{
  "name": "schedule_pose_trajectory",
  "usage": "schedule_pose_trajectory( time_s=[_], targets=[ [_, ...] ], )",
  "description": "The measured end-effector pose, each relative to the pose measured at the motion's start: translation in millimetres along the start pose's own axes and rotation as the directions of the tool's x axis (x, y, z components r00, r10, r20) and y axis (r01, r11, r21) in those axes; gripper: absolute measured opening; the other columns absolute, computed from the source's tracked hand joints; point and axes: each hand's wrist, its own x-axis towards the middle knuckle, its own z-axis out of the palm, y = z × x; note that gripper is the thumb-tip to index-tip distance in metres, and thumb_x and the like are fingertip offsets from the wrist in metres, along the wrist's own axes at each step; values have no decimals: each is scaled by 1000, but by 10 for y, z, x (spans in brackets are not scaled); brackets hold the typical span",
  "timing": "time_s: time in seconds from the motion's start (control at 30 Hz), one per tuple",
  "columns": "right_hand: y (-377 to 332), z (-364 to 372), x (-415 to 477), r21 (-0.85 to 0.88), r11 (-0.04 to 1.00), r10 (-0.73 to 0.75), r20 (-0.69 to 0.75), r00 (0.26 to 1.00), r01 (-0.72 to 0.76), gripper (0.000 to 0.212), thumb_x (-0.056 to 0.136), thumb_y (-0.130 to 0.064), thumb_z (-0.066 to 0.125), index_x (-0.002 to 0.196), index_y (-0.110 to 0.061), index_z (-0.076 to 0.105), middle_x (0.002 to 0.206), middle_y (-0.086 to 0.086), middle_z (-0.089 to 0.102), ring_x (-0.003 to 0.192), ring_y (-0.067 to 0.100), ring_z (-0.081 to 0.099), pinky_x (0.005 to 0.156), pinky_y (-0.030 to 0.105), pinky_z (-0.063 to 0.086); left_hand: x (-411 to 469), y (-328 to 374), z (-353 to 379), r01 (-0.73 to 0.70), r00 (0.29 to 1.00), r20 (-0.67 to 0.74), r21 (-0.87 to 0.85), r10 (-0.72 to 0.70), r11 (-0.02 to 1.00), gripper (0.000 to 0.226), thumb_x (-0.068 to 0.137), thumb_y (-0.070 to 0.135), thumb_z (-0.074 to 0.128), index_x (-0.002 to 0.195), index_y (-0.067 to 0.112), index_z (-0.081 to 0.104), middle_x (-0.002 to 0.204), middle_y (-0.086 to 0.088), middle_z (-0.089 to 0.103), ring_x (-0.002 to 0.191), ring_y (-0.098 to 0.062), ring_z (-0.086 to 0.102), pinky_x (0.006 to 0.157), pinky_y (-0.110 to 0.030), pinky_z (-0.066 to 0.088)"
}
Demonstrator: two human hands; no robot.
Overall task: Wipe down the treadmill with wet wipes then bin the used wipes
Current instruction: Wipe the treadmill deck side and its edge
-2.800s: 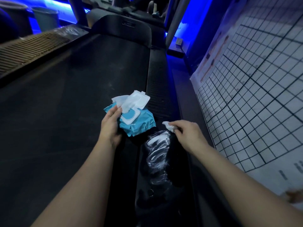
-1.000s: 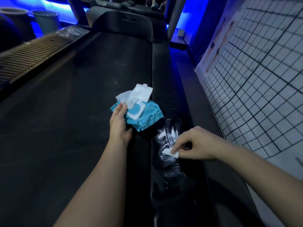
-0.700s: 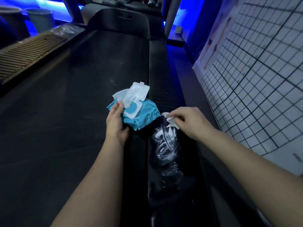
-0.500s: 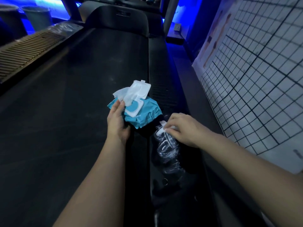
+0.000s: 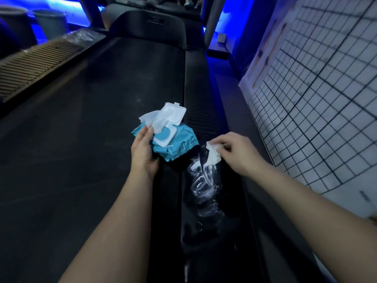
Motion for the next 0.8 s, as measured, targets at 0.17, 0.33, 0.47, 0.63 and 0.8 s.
schedule_pose_trajectory(
  time_s=[0.17, 0.33, 0.47, 0.63, 0.8],
  targets=[
    [99, 96, -78, -306, 924, -174, 194, 965, 229, 30, 102, -20, 56, 128, -21, 69, 121, -7, 62, 116, 14, 48, 102, 26, 41, -5, -6, 1, 9, 1000, 4, -8, -9, 1000, 31, 100, 7, 68, 131, 15, 67, 123, -11, 77, 114, -31, 74, 105, -60, 54],
    [80, -40, -235, -259, 882, -312, 305, 900, 394, 25, 95, -17, 66, 118, -20, 76, 115, -8, 65, 105, 11, 54, 93, 21, 44, -25, -1, 23, -2, 1000, 10, 1, 2, 1000, 25, 101, 6, 66, 125, 14, 69, 116, -9, 79, 114, -31, 74, 106, -59, 54],
    [5, -3, -438, -208, 832, -430, 343, 835, 514, 19, 92, -16, 71, 109, -19, 78, 105, -9, 67, 99, 9, 56, 86, 22, 51, -47, -3, 46, -17, 1000, -4, 15, 17, 1000, 20, 102, 5, 65, 117, 17, 70, 109, -6, 81, 111, -29, 75, 106, -58, 54],
    [-113, -139, -425, -164, 859, -373, 446, 813, 484, 15, 88, -17, 74, 99, -27, 80, 94, -14, 69, 90, 0, 54, 81, 10, 43, -15, -14, 23, -23, 1000, -9, 3, 23, 1000, 23, 101, 5, 66, 122, 15, 70, 119, -10, 78, 116, -32, 73, 107, -60, 53],
    [-8, -92, -115, -138, 967, -208, 52, 977, 213, 18, 89, -12, 71, 100, -23, 79, 98, -13, 69, 85, 0, 55, 77, 5, 36, 10, -20, 4, -26, 1000, 12, -17, 27, 999, 30, 102, 7, 65, 131, 13, 67, 124, -11, 77, 118, -31, 72, 108, -58, 53]
  ],
)
